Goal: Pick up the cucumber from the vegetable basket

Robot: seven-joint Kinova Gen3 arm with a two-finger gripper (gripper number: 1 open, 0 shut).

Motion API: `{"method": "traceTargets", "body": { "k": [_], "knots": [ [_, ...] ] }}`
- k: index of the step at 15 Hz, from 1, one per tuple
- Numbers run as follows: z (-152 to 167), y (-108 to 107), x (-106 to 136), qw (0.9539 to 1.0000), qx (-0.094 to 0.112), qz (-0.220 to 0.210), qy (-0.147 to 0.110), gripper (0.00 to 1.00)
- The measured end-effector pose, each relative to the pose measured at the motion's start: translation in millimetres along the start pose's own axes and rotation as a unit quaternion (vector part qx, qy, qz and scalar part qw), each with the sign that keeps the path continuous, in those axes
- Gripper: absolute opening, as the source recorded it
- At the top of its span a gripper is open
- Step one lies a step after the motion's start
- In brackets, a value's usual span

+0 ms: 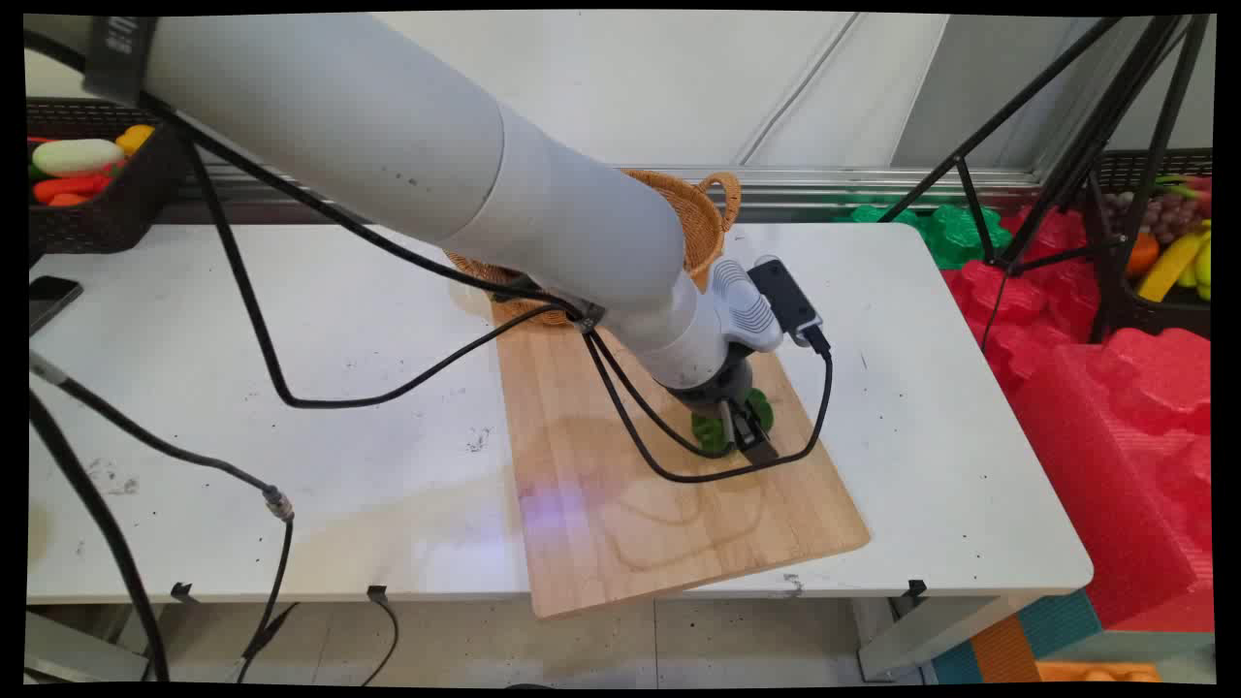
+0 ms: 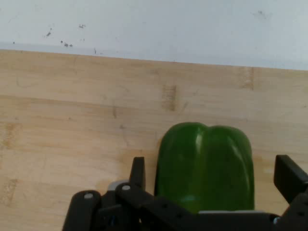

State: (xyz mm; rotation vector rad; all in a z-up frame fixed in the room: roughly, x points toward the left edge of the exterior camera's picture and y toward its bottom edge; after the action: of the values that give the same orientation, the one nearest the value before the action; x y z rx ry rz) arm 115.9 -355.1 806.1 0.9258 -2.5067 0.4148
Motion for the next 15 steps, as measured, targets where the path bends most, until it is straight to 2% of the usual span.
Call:
{"method": "traceTargets", "body": {
  "k": [6, 11, 15],
  "knots": [
    [-23, -1, 0, 0.9997, -0.002, 0.012, 0.023, 1.00],
    [-72, -13, -4, 0.9981, -0.007, 0.025, 0.056, 1.00],
    [-122, -32, -14, 0.9963, -0.013, 0.031, 0.079, 1.00]
  ]
}}
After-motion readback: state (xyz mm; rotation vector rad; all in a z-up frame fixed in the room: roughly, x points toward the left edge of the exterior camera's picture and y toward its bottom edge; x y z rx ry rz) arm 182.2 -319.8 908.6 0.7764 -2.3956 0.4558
